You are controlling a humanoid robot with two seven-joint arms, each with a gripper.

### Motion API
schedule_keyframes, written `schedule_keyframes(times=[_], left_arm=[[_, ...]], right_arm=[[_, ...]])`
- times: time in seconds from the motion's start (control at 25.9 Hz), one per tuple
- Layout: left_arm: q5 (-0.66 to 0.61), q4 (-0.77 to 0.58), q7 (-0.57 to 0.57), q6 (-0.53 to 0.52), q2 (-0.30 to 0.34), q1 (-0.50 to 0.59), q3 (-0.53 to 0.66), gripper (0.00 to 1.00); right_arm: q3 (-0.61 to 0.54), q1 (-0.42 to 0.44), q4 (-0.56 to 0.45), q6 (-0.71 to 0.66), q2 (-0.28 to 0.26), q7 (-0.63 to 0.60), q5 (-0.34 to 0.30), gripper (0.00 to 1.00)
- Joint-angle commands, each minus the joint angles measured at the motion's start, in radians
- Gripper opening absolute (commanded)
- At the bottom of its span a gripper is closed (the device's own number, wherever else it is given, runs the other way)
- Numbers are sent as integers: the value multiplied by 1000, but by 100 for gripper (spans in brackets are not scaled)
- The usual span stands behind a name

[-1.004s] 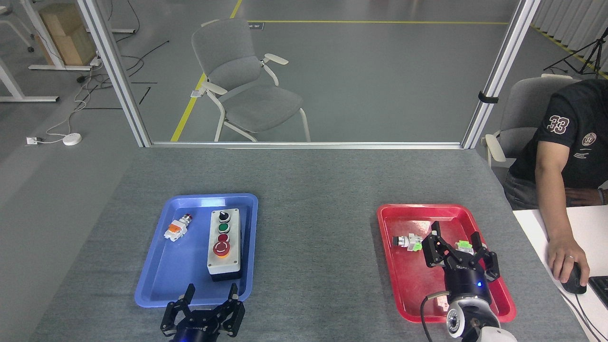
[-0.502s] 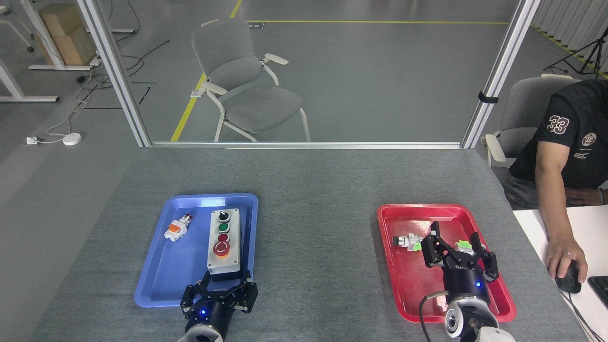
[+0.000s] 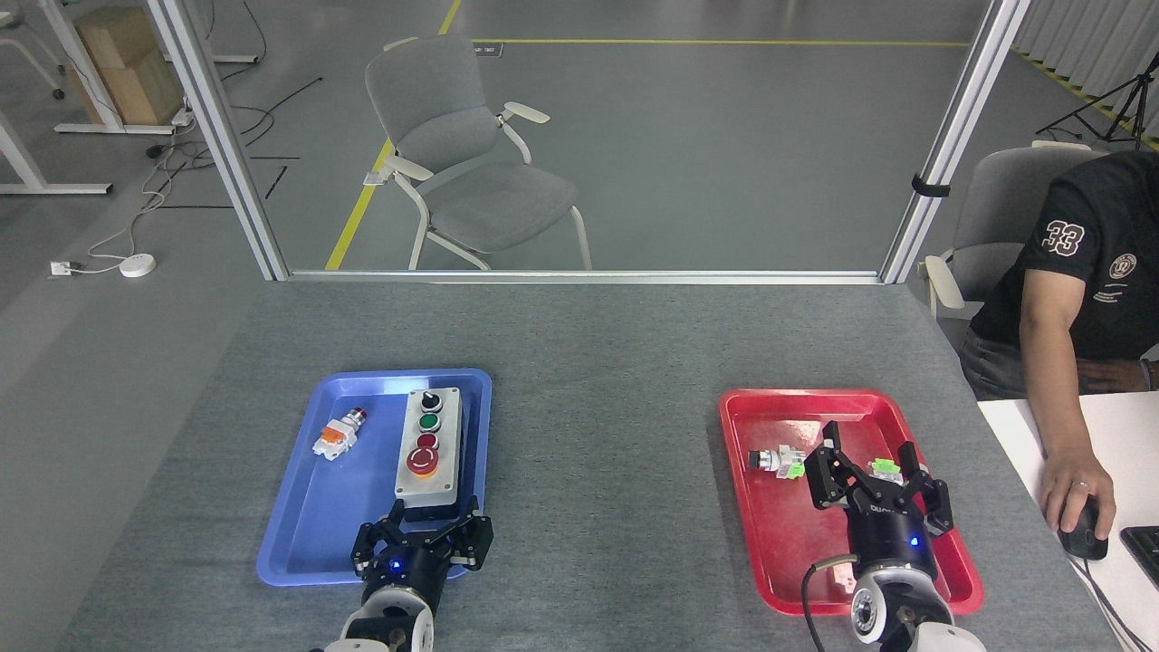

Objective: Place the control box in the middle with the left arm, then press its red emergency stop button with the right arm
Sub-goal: 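Move the left gripper forward to the gray control box in the blue tray, then close the left gripper on the near end of the control box, then lift the control box with the left gripper and carry it toward the table middle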

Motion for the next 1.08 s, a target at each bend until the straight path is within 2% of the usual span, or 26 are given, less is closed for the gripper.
schedule_keyframes(times=[0.0, 0.66, 1.04], left_arm=[[1, 68, 1, 5, 3, -41, 0, 99], [-3, 206, 2, 12, 32, -139, 3, 99], [3, 335, 16, 28, 27, -240, 2, 99]], right_arm=[[0, 2, 0, 2, -2, 0, -2, 99], [0, 0, 0, 4, -2, 0, -2, 98], [0, -1, 0, 4, -2, 0, -2, 99]])
